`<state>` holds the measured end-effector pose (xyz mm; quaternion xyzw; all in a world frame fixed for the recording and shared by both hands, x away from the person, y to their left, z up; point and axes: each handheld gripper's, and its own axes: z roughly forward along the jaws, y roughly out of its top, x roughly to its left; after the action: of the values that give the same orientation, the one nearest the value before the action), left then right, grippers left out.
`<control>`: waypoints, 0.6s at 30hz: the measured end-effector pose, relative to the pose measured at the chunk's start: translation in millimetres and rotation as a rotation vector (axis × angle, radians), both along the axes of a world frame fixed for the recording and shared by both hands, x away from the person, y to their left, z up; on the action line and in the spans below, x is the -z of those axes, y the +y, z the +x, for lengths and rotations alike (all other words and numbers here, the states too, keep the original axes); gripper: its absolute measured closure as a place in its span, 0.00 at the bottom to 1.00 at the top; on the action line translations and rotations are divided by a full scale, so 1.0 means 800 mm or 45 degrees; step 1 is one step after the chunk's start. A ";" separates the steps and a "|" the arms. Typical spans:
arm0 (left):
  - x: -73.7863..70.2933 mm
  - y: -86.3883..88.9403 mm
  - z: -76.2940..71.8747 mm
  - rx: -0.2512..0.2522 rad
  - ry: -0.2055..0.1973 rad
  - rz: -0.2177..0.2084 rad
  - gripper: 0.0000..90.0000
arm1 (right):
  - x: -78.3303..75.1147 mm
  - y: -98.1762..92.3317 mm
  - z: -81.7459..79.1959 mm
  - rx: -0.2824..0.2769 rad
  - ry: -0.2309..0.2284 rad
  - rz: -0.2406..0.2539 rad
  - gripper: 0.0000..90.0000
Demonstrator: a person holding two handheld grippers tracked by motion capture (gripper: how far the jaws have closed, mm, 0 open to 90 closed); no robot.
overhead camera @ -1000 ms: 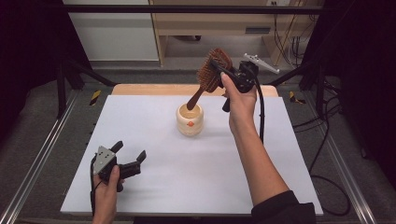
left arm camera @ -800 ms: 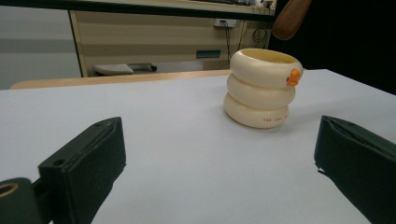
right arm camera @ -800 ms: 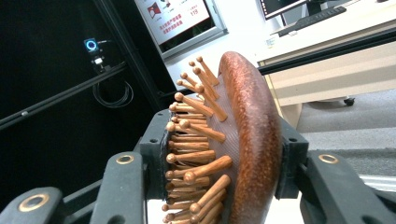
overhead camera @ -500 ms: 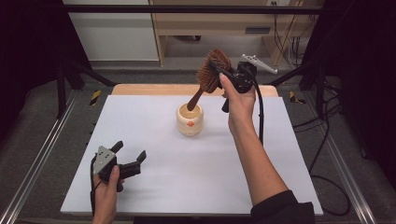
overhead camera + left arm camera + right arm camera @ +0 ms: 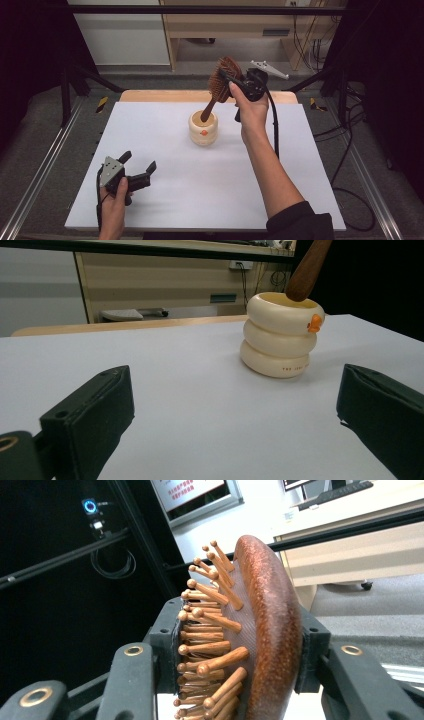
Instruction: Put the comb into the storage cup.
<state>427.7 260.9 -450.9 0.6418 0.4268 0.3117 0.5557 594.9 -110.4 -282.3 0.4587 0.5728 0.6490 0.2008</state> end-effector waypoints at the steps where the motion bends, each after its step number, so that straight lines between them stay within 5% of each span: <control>1: 0.000 0.001 0.000 -0.001 -0.001 -0.002 0.02 | 0.002 0.001 0.001 -0.002 0.002 -0.005 0.56; 18: 0.000 0.002 0.001 0.000 -0.004 -0.003 0.02 | 0.016 0.018 0.009 -0.015 0.019 -0.082 0.56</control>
<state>428.2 262.2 -450.8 0.6407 0.4263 0.3122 0.5571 602.1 -95.8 -295.3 0.4533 0.5976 0.6280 0.2075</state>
